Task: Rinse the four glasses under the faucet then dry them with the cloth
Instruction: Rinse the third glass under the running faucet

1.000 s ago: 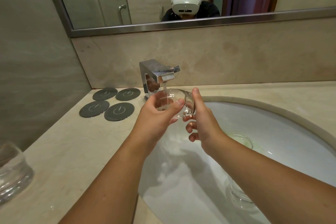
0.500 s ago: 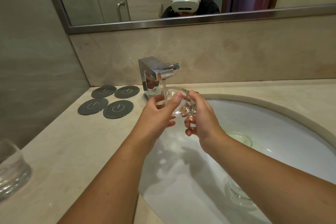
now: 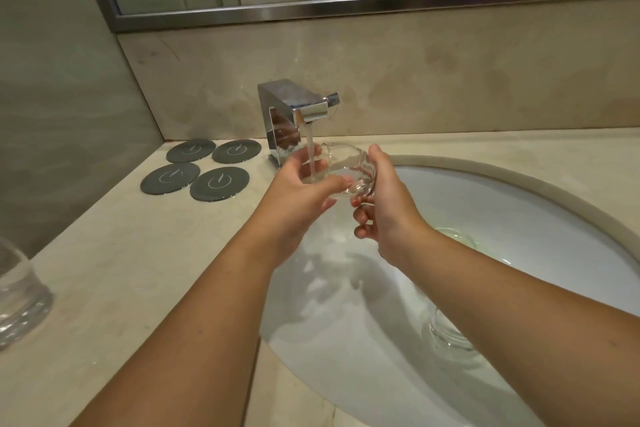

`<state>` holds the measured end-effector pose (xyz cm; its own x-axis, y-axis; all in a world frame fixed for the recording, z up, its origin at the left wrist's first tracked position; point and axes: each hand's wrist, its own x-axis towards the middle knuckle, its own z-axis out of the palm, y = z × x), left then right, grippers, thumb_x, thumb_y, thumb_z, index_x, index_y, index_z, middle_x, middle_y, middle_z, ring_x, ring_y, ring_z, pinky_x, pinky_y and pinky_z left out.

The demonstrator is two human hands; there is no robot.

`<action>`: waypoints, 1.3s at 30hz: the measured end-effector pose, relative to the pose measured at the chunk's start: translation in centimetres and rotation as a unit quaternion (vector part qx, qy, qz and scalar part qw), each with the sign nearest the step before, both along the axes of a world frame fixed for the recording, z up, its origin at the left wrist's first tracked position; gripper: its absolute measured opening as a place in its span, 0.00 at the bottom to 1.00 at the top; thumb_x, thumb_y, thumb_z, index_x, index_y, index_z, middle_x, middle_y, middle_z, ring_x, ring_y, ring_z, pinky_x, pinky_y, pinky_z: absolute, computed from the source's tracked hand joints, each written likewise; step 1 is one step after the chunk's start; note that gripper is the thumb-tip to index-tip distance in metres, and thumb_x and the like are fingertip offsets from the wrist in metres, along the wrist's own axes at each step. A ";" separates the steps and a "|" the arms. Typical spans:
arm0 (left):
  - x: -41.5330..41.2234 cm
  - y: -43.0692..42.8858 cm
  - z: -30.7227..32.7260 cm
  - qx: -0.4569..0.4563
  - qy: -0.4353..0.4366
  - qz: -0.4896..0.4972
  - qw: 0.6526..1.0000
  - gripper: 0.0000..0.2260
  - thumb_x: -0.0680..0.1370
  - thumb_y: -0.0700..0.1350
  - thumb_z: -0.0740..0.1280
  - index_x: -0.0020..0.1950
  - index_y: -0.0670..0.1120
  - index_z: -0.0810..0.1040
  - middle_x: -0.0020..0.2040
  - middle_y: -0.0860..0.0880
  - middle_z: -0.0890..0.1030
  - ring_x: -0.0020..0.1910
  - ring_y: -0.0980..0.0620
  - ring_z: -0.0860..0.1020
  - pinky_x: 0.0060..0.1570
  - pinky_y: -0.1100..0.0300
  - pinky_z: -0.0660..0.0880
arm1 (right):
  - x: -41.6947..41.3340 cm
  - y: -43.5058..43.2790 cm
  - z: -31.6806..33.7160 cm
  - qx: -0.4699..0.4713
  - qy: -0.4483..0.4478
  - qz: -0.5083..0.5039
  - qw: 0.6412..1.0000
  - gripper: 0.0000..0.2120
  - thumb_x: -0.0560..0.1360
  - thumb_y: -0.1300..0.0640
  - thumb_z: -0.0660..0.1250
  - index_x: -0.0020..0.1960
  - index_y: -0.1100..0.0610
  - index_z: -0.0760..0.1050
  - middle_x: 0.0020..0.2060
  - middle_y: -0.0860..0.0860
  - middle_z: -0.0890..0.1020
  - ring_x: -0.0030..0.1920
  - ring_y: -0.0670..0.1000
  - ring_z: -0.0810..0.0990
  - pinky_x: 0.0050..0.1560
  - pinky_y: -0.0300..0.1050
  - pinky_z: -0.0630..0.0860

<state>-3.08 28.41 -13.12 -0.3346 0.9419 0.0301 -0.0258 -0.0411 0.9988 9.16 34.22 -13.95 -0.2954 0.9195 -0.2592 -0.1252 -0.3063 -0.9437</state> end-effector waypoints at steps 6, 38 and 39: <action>0.2 0.0 0.1 -0.045 0.031 0.021 0.998 0.38 0.68 0.69 0.77 0.71 0.51 0.76 0.60 0.51 0.83 0.51 0.51 0.85 0.54 0.55 0.82 | -0.2 0.0 -0.2 0.045 0.006 -0.001 0.999 0.21 0.82 0.36 0.61 0.59 0.50 0.82 0.41 0.53 0.79 0.29 0.50 0.72 0.29 0.43 0.68; -0.5 -0.2 -0.2 0.008 0.082 0.011 0.997 0.34 0.69 0.57 0.81 0.73 0.53 0.76 0.64 0.50 0.83 0.61 0.54 0.85 0.55 0.55 0.82 | 0.1 0.0 0.1 0.019 -0.086 0.010 0.996 0.35 0.78 0.22 0.52 0.60 0.46 0.84 0.45 0.48 0.83 0.35 0.51 0.73 0.35 0.45 0.68; -0.5 -0.2 -0.2 0.013 0.085 0.008 0.996 0.34 0.68 0.56 0.80 0.73 0.53 0.75 0.66 0.50 0.82 0.62 0.52 0.84 0.58 0.53 0.83 | 0.1 0.0 0.1 0.011 -0.083 0.011 0.996 0.36 0.78 0.22 0.52 0.58 0.48 0.85 0.40 0.48 0.81 0.34 0.51 0.72 0.34 0.45 0.67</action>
<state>-3.55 28.22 -13.31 -0.3367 0.9349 0.1124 0.1453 -0.0663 0.9872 9.28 34.22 -13.82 -0.2708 0.9194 -0.2854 0.0401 -0.2854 -0.9576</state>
